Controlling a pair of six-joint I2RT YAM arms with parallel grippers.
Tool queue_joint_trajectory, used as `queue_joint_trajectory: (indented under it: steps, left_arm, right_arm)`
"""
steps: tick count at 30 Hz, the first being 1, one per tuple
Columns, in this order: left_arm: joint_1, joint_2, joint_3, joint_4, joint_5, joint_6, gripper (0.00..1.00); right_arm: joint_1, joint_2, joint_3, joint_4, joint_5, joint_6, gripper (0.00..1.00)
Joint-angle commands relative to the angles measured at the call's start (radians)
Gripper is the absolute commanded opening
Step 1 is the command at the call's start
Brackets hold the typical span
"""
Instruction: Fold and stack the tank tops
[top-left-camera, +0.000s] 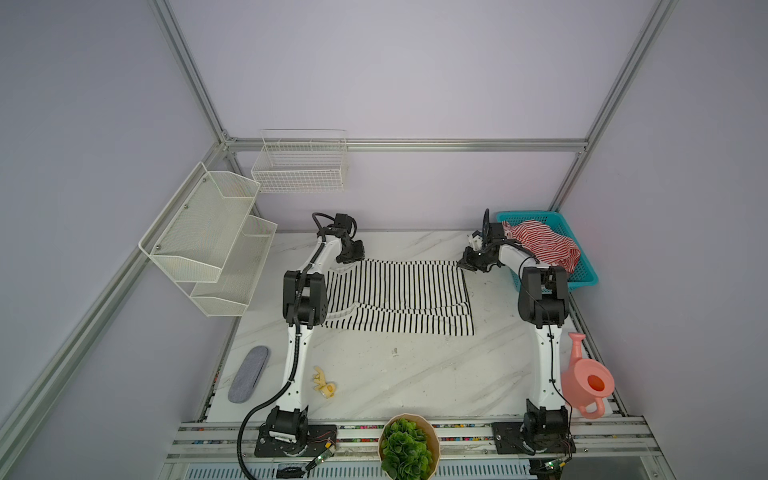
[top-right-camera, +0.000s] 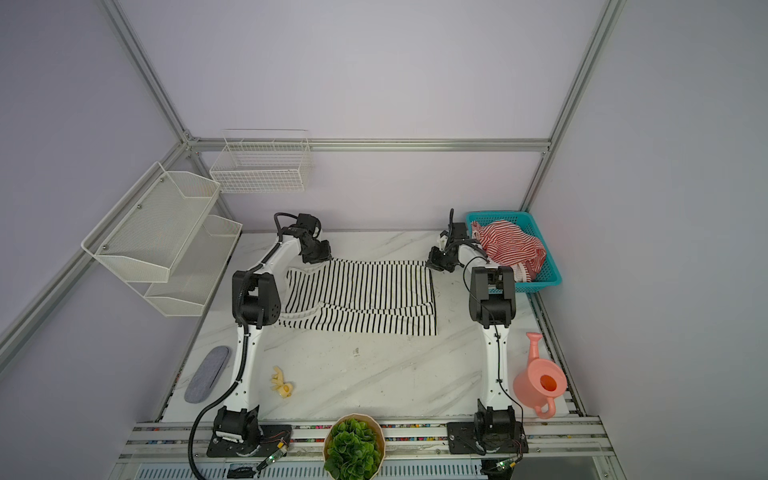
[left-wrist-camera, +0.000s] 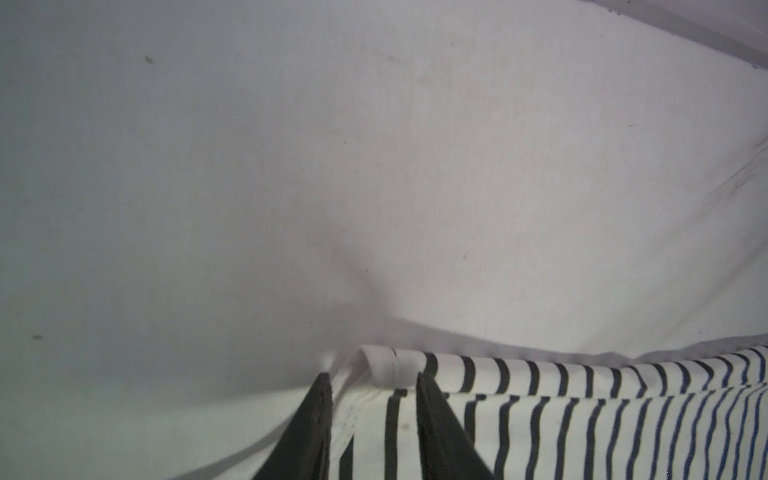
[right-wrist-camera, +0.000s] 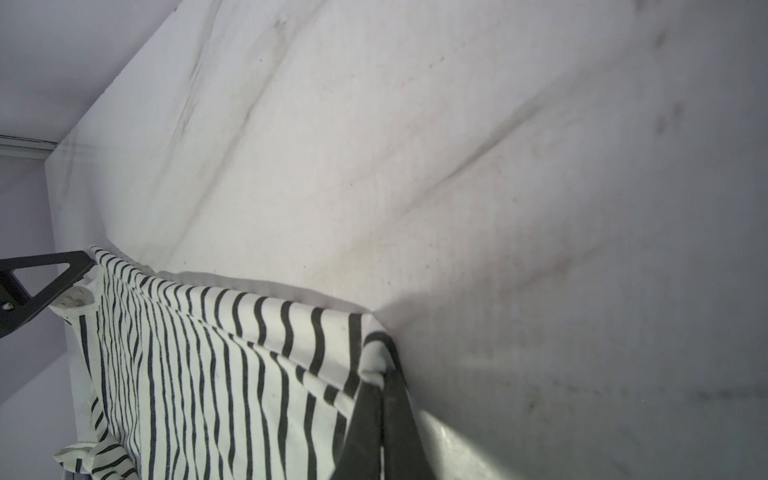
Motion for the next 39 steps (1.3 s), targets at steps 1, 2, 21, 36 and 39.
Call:
queue_joint_trajectory:
  steps: [1,2,21,36,39]
  left_arm:
    - [0.004,-0.004,0.089,0.017,0.027,-0.015,0.32]
    - [0.004,-0.002,0.089,0.019,0.032,-0.017,0.31]
    - [0.004,0.033,0.087,0.025,0.039,-0.019,0.06]
    - [0.0,-0.111,-0.025,0.045,0.029,-0.013,0.0]
    - [-0.004,-0.144,-0.073,0.045,0.029,-0.014,0.0]
  right_arm:
    - [-0.004,0.032,-0.038,-0.043,0.023,-0.023,0.0]
    - [-0.004,0.032,-0.038,-0.043,0.023,-0.024,0.0]
    - [-0.004,0.037,-0.048,-0.045,0.019,-0.028,0.0]
    - [-0.004,-0.134,-0.175,0.046,0.0,-0.027,0.0]
    - [-0.004,-0.176,-0.228,0.072,-0.007,-0.022,0.0]
